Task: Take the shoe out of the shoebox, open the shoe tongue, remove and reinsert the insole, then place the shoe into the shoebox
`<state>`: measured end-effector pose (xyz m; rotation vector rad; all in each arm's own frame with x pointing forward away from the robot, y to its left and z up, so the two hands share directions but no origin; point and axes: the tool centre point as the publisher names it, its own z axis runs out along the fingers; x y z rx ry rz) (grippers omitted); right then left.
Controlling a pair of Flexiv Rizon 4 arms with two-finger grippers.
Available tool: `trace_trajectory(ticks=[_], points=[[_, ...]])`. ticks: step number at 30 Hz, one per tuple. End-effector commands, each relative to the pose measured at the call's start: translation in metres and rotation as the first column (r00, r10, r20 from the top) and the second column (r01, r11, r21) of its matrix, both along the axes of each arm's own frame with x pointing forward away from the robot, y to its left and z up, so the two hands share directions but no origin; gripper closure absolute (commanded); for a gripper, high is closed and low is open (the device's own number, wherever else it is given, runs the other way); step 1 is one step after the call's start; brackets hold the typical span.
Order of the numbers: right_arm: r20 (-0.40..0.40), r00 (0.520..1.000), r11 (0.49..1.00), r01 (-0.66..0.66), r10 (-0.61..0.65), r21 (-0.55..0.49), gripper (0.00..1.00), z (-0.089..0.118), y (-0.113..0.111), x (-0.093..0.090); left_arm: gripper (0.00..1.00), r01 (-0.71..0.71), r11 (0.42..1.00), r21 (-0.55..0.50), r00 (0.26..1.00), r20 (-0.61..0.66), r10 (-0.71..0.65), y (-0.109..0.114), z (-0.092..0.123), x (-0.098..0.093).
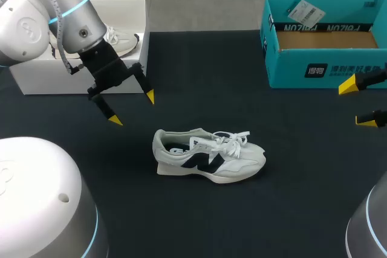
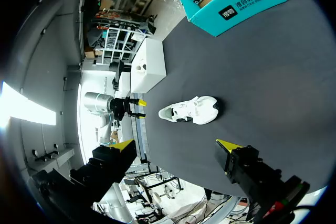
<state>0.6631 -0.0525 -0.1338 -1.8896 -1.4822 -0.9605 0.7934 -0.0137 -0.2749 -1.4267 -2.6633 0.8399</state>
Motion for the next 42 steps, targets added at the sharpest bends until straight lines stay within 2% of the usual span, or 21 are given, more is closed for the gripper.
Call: trace_trajectory(ticks=[1,5,7,9,13,16,34,37,38,42], points=[[0.001,1.000,1.000,0.003,-0.003,-0.002,0.00,-0.001,0.000,-0.002,0.00,-0.437,0.893,-0.108,0.893,-0.173,0.416,0.024,0.012,0.004],[0.001,1.000,1.000,0.003,-0.003,-0.002,0.00,-0.001,0.000,-0.002,0.00,-0.560,0.817,-0.139,0.816,-0.261,0.516,0.039,0.015,0.002],[0.001,1.000,1.000,0.003,-0.003,-0.002,0.00,-0.001,0.000,-0.002,0.00,-0.577,0.804,-0.142,0.801,-0.290,0.523,0.043,0.013,-0.005],[0.001,1.000,1.000,0.003,-0.003,-0.002,0.00,-0.001,0.000,-0.002,0.00,-0.599,0.790,-0.133,0.785,-0.295,0.545,0.047,0.008,-0.013],[0.001,1.000,1.000,0.003,-0.003,-0.002,0.00,-0.001,0.000,-0.002,0.00,-0.677,0.725,-0.127,0.723,-0.298,0.623,0.062,-0.003,-0.025],[0.001,1.000,1.000,0.003,-0.003,-0.002,0.00,-0.001,0.000,-0.002,0.00,-0.680,0.727,-0.099,0.719,-0.287,0.633,0.068,-0.011,-0.034],[0.001,1.000,1.000,0.003,-0.003,-0.002,0.00,-0.001,0.000,-0.002,0.00,-0.680,0.727,-0.099,0.719,-0.287,0.633,0.068,-0.011,-0.034],[0.001,1.000,1.000,0.003,-0.003,-0.002,0.00,-0.001,0.000,-0.002,0.00,-0.698,0.711,-0.087,0.697,-0.314,0.645,0.064,-0.021,-0.030],[0.001,1.000,1.000,0.003,-0.003,-0.002,0.00,-0.001,0.000,-0.002,0.00,-0.719,0.689,-0.093,0.674,-0.338,0.657,0.062,-0.025,-0.029],[0.001,1.000,1.000,0.003,-0.003,-0.002,0.00,-0.001,0.000,-0.002,0.00,-0.740,0.662,-0.121,0.651,-0.377,0.658,0.053,-0.035,-0.035]])
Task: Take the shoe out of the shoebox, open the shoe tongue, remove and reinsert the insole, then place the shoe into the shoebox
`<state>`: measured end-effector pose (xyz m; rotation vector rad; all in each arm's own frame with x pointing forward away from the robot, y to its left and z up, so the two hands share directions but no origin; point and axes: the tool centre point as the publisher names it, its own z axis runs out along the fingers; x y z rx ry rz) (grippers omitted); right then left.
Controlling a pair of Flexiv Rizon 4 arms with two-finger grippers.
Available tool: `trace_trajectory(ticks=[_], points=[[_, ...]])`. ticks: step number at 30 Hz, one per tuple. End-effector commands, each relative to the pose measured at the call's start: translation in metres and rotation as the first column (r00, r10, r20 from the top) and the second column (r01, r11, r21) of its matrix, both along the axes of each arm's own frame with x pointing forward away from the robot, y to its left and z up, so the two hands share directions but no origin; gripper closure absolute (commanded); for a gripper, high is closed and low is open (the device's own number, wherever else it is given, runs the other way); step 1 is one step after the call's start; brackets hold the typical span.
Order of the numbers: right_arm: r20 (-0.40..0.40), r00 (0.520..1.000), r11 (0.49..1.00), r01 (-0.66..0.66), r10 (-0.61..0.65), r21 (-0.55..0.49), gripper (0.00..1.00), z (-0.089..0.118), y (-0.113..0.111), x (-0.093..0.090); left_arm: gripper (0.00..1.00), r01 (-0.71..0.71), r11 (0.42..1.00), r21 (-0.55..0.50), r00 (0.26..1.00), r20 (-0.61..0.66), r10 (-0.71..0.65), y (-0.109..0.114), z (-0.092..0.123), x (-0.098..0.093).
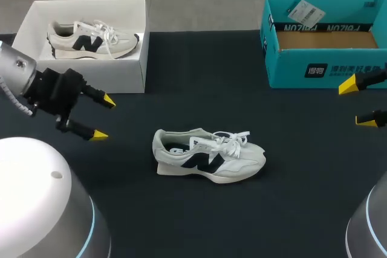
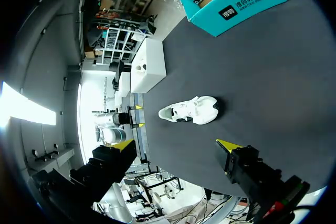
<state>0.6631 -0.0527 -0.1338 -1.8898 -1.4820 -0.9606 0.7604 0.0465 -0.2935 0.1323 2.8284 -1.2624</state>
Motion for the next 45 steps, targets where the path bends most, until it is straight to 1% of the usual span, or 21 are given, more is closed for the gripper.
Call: trace_trajectory(ticks=[1,3,6,10,12,15,21,31,37,40,45], points=[[0.001,1.000,1.000,0.003,-0.003,-0.002,0.00,-0.001,0.001,-0.002,0.00,-0.033,0.998,-0.059,0.999,-0.008,0.032,-0.010,-0.020,-0.003],[0.001,1.000,1.000,0.003,-0.003,-0.002,0.00,-0.001,0.001,-0.002,0.00,-0.045,0.998,-0.040,0.998,-0.038,0.044,-0.016,-0.029,-0.003],[0.001,1.000,1.000,0.003,-0.003,-0.002,0.00,-0.001,0.001,-0.002,0.00,-0.064,0.997,-0.053,0.996,-0.066,0.060,-0.022,-0.036,-0.009],[0.001,1.000,1.000,0.003,-0.003,-0.002,0.00,-0.001,0.001,-0.002,0.00,-0.103,0.990,-0.099,0.992,-0.087,0.095,-0.032,-0.045,-0.017],[0.001,1.000,1.000,0.003,-0.003,-0.002,0.00,-0.001,0.001,-0.002,0.00,-0.123,0.988,-0.094,0.988,-0.105,0.113,-0.039,-0.053,-0.019],[0.001,1.000,1.000,0.003,-0.003,-0.002,0.00,-0.001,0.001,-0.002,0.00,-0.132,0.984,-0.122,0.988,-0.098,0.120,-0.048,-0.060,-0.023],[0.001,1.000,1.000,0.003,-0.003,-0.002,0.00,-0.001,0.001,-0.002,0.00,-0.106,0.986,-0.128,0.992,-0.083,0.096,-0.069,-0.076,-0.023],[0.001,1.000,1.000,0.003,-0.003,-0.002,0.00,-0.001,0.001,-0.002,0.00,-0.092,0.988,-0.126,0.993,-0.086,0.082,-0.099,-0.098,-0.017],[0.001,1.000,1.000,0.003,-0.003,-0.002,0.00,-0.001,0.001,-0.002,0.00,-0.096,0.988,-0.118,0.993,-0.083,0.086,-0.108,-0.110,-0.011],[0.001,1.000,1.000,0.003,-0.003,-0.002,0.00,-0.001,0.001,-0.002,0.00,-0.112,0.987,-0.118,0.991,-0.092,0.101,-0.112,-0.115,-0.005],[0.001,1.000,1.000,0.003,-0.003,-0.002,0.00,-0.001,0.001,-0.002,0.00,-0.103,0.989,-0.111,0.989,-0.116,0.090,-0.117,-0.121,-0.002]])
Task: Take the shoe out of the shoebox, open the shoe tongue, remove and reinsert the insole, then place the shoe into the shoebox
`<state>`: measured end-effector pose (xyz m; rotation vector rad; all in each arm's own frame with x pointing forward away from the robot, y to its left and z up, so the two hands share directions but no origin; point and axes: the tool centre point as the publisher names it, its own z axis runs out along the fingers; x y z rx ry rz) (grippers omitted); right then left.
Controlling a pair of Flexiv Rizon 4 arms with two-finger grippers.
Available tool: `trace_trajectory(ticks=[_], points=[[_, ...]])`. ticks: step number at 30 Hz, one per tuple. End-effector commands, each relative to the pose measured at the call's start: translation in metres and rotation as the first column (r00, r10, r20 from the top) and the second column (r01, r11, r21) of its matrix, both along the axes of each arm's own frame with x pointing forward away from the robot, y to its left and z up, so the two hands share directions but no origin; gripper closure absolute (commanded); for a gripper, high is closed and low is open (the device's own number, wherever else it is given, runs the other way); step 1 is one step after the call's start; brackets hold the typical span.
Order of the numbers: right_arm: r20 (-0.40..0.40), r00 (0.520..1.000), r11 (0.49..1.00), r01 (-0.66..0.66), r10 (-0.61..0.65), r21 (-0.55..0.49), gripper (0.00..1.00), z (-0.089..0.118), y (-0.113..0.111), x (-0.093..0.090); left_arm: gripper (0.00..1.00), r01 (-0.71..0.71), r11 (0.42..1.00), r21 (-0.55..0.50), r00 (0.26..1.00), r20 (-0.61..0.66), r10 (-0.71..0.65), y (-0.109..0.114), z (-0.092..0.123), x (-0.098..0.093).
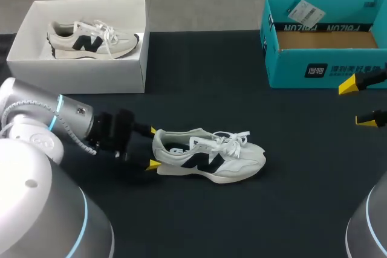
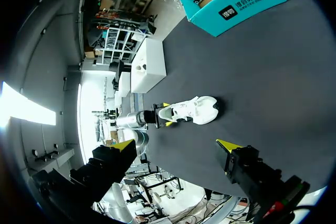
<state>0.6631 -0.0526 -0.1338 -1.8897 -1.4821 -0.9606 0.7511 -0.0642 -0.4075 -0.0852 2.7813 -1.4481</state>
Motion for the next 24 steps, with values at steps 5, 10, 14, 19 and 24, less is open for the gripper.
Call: trace_trajectory(ticks=[5,10,14,19,24], points=[[0.001,1.000,1.000,0.003,-0.003,-0.002,0.00,-0.001,0.000,-0.002,0.00,0.029,1.000,0.001,0.999,-0.020,-0.029,-0.009,-0.010,0.008],[0.001,1.000,1.000,0.003,-0.003,-0.002,0.00,-0.001,0.000,-0.002,0.00,0.041,0.999,0.002,0.999,-0.026,-0.040,-0.013,-0.012,0.007],[0.001,1.000,1.000,0.003,-0.003,-0.002,0.00,-0.001,0.000,-0.002,0.00,0.047,0.999,0.001,0.998,-0.036,-0.047,-0.015,-0.014,0.004],[0.001,1.000,1.000,0.003,-0.003,-0.002,0.00,-0.001,0.000,-0.002,0.00,0.054,0.999,0.000,0.997,-0.049,-0.054,-0.017,-0.017,-0.002],[0.001,1.000,1.000,0.003,-0.003,-0.002,0.00,-0.001,0.000,-0.002,0.00,0.045,0.999,-0.004,0.997,-0.059,-0.046,-0.019,-0.021,-0.006]])
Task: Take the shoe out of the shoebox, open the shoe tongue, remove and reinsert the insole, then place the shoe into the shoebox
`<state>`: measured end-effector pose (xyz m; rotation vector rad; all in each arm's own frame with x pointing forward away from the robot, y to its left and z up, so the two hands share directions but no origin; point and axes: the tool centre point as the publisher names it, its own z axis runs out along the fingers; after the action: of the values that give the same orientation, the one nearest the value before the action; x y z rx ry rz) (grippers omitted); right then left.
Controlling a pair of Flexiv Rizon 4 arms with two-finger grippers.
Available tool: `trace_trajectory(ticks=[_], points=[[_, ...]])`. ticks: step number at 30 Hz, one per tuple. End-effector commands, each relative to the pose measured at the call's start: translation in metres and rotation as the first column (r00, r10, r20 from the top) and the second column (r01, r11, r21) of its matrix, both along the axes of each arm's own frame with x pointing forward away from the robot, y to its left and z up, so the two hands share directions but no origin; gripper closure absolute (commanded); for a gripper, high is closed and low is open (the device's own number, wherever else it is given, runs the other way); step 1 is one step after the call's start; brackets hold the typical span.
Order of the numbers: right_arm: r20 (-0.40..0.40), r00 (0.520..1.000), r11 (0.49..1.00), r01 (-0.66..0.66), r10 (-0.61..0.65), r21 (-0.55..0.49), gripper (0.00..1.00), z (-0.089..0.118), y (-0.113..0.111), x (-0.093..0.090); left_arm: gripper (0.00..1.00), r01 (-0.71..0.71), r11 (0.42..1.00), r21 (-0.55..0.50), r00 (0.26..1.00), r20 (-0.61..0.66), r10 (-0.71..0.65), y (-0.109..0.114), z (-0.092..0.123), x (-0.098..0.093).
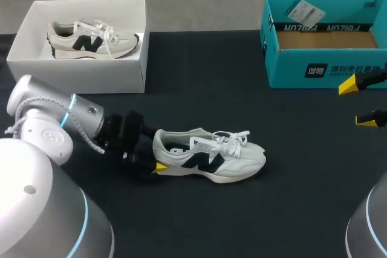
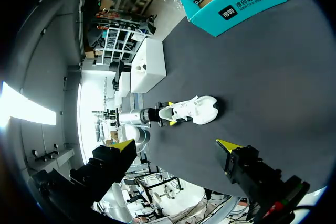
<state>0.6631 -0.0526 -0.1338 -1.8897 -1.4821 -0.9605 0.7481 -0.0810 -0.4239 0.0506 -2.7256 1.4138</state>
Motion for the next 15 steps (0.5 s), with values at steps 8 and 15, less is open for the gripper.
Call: trace_trajectory(ticks=[8,15], points=[[0.001,1.000,1.000,0.003,-0.003,-0.002,0.00,-0.0006,0.0005,-0.0016,0.00,-0.021,1.000,-0.004,1.000,-0.001,0.021,-0.0066,-0.0059,-0.0022],[0.001,1.000,1.000,0.003,-0.003,-0.002,0.00,-0.0006,0.0005,-0.0016,0.53,-0.021,1.000,0.000,1.000,0.002,0.021,-0.0080,-0.0070,0.0009]])
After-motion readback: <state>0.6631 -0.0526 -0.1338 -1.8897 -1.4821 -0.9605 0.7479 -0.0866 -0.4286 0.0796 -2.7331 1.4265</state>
